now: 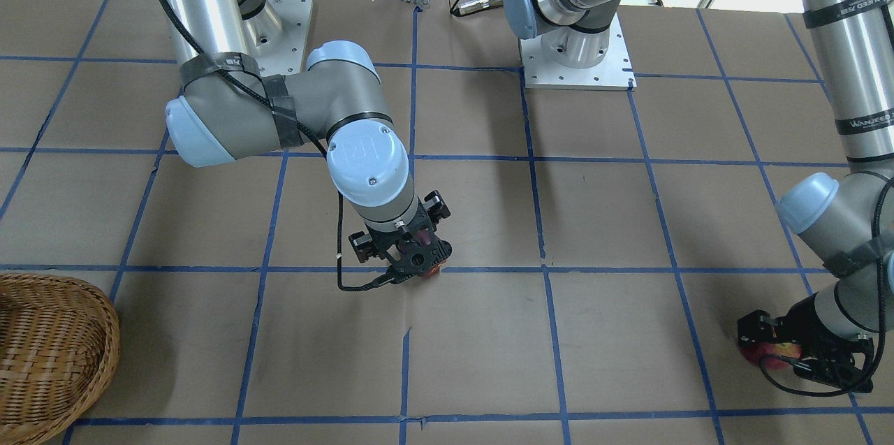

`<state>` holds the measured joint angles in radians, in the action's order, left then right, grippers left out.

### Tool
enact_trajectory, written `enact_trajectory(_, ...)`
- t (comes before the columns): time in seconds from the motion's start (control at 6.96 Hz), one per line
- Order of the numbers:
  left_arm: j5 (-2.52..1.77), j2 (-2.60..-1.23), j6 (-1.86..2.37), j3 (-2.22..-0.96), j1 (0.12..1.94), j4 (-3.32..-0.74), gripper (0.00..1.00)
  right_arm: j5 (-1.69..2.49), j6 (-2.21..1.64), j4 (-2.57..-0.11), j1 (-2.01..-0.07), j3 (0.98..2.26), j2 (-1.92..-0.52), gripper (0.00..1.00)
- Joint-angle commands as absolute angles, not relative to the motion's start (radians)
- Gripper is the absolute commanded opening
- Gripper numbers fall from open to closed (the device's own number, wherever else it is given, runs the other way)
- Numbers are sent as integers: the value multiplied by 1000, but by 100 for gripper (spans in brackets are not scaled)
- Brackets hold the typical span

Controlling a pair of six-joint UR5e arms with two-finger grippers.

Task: Put all apples into basket
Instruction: 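Lower the right gripper to the dark red apple while left grasps red apple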

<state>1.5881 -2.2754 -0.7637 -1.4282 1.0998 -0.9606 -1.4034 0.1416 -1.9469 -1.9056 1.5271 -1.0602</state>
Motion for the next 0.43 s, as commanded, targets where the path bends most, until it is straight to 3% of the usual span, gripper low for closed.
enact_trajectory(0.0, 1589, -2270, -761, -1425, 1100, -974, 38, -1391, 123, -2042, -1922, 1589, -1051, 100)
enact_trajectory(0.14, 1591, -2241, -747, -1424, 1107, -1047, 27, -1384, 115, -2043, -1922, 1595, -1049, 100)
enact_trajectory(0.29, 1583, -2186, -657, -1451, 1111, -1148, 26, -1370, 117, -2043, -1924, 1597, -1048, 100)
